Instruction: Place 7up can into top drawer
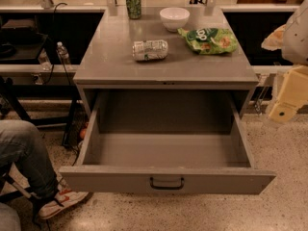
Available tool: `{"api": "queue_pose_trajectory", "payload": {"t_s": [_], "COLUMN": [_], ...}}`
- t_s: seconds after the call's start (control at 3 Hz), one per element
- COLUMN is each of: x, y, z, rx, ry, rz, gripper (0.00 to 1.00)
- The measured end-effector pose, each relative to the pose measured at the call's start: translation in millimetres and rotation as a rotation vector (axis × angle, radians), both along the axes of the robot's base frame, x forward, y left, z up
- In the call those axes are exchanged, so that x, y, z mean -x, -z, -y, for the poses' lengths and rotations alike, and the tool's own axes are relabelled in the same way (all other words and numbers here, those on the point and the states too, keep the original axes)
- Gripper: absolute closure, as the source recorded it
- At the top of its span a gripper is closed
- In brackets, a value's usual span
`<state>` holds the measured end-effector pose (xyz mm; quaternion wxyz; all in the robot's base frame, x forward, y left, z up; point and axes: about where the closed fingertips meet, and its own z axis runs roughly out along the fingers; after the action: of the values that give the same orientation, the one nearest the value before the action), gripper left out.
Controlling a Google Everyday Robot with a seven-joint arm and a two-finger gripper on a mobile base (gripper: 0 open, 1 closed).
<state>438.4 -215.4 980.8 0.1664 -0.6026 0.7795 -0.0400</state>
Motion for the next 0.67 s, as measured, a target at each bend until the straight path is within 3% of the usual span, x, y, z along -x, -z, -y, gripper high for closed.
{"api": "queue_pose_trajectory", "payload": {"t_s": [0.33,0.67], "x": [0,-32], "y": [0,-1], "z": [0,-10], "rx": [0.0,-0.055], "ry": [0.0,-0.02], "rz": [0.0,0.046], "gripper": [0.0,0.0]}}
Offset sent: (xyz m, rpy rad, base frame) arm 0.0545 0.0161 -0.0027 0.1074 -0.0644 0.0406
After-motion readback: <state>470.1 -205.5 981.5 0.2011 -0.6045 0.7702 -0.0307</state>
